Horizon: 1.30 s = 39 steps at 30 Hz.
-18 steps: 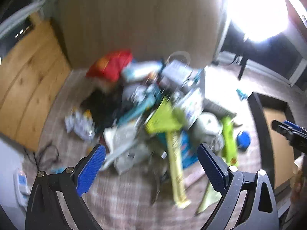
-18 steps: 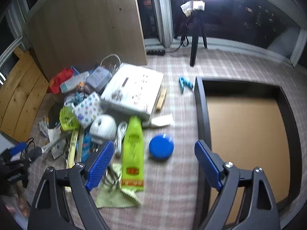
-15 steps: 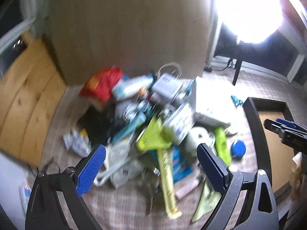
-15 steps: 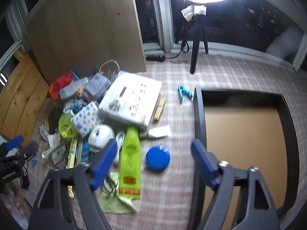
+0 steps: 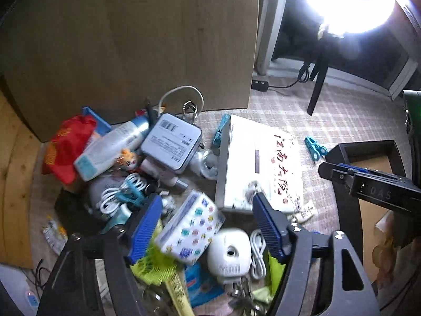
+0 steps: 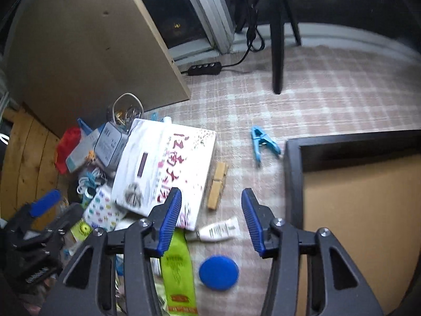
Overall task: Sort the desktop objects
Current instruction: 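Grasp the white calligraphy box with the right gripper, then carry the white box into the tray and open the right gripper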
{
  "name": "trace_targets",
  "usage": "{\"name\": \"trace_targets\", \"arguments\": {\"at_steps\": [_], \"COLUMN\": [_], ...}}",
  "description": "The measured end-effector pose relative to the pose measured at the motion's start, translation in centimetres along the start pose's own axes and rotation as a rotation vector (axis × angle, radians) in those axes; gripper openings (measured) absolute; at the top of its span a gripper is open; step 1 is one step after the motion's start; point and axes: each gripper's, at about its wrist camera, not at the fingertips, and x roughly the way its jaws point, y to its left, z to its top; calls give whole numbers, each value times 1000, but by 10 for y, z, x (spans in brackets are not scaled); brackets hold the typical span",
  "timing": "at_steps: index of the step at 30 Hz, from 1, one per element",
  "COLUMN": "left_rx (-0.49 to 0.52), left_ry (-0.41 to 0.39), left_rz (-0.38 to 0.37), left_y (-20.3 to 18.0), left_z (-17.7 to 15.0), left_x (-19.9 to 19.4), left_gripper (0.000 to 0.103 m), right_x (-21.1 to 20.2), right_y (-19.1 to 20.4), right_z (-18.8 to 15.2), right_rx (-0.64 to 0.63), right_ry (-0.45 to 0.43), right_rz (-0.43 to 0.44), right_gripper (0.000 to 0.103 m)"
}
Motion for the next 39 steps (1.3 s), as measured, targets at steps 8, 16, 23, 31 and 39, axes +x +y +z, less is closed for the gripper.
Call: {"name": "trace_targets", "arguments": {"at_steps": [8,16,23,31,39], "left_rx": [51,101,106,87,116], "left_ry": [42,76,91,62,-2], "left_rz": [-30,-63,-103,-151,-201], "left_y": [-14,-25,-22,-19,-50], "left_z": [8,14,14,13,10], "left_x": [27,44,61,42,7], "left_gripper": [60,52,49,49,49], "right_x": [36,59,64,47,0], "right_y": [-8,-8,3,8,-18], "right_z": [13,15,21,20,15], "right_rx": [68,111,100,88,85], "right_ry": [55,97,105,65,8], "right_rz": [68,125,151,136,153], "right_gripper": [41,41,40,40,40]}}
